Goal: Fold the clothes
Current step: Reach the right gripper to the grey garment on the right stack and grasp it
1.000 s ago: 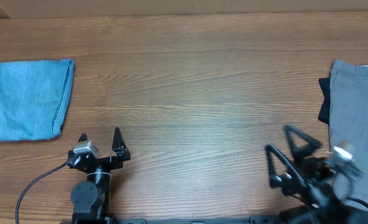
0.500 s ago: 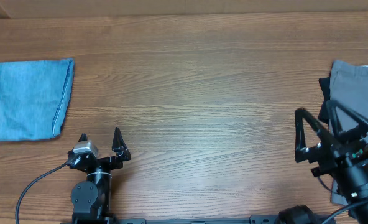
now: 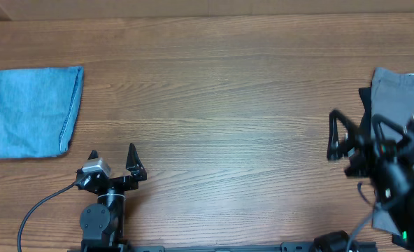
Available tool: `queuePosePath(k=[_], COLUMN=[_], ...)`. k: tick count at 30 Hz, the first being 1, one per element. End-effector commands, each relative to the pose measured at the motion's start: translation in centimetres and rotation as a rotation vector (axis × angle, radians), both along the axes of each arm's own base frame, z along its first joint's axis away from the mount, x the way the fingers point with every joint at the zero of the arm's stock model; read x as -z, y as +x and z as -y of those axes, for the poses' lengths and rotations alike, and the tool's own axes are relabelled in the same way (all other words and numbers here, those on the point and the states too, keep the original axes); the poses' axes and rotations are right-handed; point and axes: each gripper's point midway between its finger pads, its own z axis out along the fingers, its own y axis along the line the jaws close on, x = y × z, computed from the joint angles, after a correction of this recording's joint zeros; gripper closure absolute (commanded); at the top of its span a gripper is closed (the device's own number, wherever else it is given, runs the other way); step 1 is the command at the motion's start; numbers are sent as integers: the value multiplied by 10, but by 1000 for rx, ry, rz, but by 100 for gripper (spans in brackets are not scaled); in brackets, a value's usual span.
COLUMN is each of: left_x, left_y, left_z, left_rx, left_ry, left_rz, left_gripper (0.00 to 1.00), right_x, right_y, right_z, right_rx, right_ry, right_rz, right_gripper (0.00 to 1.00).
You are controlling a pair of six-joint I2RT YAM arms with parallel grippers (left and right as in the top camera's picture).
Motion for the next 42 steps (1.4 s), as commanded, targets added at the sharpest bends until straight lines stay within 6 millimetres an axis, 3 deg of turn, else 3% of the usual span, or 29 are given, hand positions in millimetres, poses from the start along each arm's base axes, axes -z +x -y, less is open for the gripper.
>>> queuePosePath(k=[1, 8, 14, 20, 27, 30, 34, 38, 42], left_x=[0, 0, 0, 0, 0, 0, 0, 0, 0], left_y=[0, 0, 0, 0, 0, 0, 0, 0, 0], left_z=[-4, -4, -4, -4, -4, -4, -4, -4, -4], left_rx=[-20, -20, -20, -20, -20, -20, -20, -20, -20], left_ry=[23, 23, 23, 23, 23, 23, 23, 23, 23], left_rz=[3, 3, 2, 2, 2, 2, 2, 2, 2], left_gripper=[0, 0, 0, 0, 0, 0, 0, 0, 0], right_x=[-4, 33, 105, 165, 202, 216, 247, 284, 314], right_y=[40, 118, 186, 211, 237, 242, 244, 252, 260], right_z=[19, 55, 118, 188, 243, 259, 282, 286, 292], right_rx=[155, 368, 530, 674, 775, 800, 807, 716, 656], right_ry=[-93, -283, -305, -267, -227, -212, -166, -108, -158], right_rz=[-120, -414, -633, -755, -739, -740, -780, -827, -863], right_gripper=[1, 0, 0, 0, 3, 6, 5, 9, 8])
